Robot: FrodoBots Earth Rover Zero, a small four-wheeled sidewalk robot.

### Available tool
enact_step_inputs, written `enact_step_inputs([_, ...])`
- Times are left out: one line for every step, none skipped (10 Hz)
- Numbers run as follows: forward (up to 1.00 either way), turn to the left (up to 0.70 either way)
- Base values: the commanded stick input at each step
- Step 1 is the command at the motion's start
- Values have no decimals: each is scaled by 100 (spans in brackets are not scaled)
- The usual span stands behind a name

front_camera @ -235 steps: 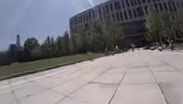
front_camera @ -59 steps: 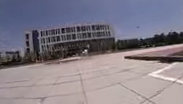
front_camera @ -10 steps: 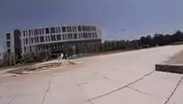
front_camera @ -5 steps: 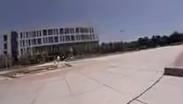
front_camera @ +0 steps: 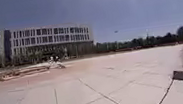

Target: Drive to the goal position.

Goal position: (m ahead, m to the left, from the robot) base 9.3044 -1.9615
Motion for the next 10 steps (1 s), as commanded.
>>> enact_step_inputs([85,-19])
enact_step_inputs([85,-34])
enact_step_inputs([85,-32])
enact_step_inputs([85,-32])
enact_step_inputs([85,-30])
enact_step_inputs([85,-19])
enact_step_inputs([85,-6])
enact_step_inputs([85,-3])
enact_step_inputs([85,-3])
enact_step_inputs([85,-3])
